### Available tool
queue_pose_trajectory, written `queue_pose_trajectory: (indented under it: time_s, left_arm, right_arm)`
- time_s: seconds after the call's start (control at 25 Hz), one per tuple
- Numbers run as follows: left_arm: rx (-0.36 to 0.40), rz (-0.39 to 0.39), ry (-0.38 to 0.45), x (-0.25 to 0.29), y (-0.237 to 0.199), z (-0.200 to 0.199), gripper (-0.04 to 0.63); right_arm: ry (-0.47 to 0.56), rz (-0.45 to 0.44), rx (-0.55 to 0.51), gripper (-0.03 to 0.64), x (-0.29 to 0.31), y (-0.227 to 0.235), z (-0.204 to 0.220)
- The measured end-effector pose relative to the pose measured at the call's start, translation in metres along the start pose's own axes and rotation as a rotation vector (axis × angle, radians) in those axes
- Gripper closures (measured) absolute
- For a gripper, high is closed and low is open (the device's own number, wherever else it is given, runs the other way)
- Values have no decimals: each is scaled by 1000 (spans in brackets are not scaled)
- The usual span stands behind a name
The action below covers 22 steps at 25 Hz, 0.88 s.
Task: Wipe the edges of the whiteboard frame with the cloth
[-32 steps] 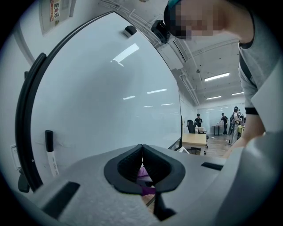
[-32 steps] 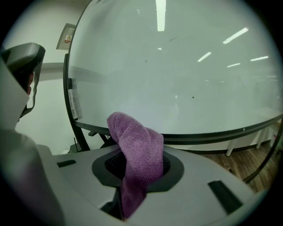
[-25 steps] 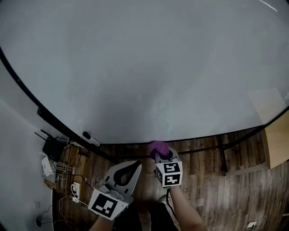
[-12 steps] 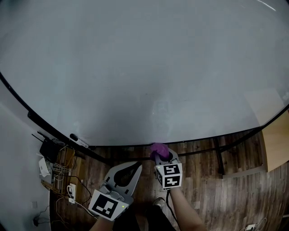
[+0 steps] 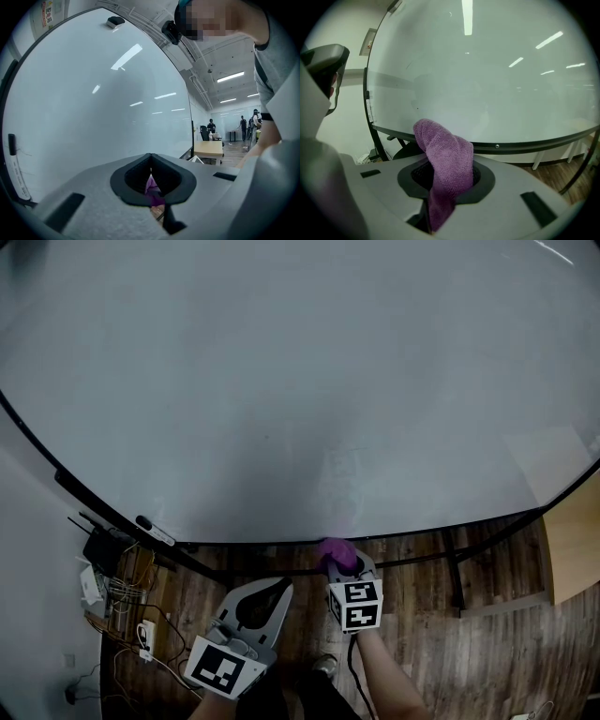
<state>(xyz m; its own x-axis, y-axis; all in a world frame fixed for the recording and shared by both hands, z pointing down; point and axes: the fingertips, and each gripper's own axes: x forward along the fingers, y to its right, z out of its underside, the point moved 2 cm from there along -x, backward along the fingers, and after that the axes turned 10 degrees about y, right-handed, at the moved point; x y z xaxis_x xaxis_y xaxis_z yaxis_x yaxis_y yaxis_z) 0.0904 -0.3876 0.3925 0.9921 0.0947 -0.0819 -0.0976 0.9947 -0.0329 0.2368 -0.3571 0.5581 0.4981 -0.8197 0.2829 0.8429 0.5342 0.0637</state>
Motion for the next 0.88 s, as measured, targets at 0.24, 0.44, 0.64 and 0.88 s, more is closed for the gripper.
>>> queue_pose_trajectory:
  time_s: [0.24,0.44,0.64,0.88]
  left_arm:
    - [21,-53,-2,-1,1,2,578]
    - [-5,-121,18,-9,-15,5,578]
    - [-16,-106,21,-16,-28,8,580]
    - [-43,-39,33,-10,-37,1,580]
  right_arm:
    - [-2,0,9,528,-4,7,0]
    - [-1,12,13,528,-3,7,1]
    - [-7,54,31,528,-2,4,1]
    - [-23,102,24,526,-2,6,-1]
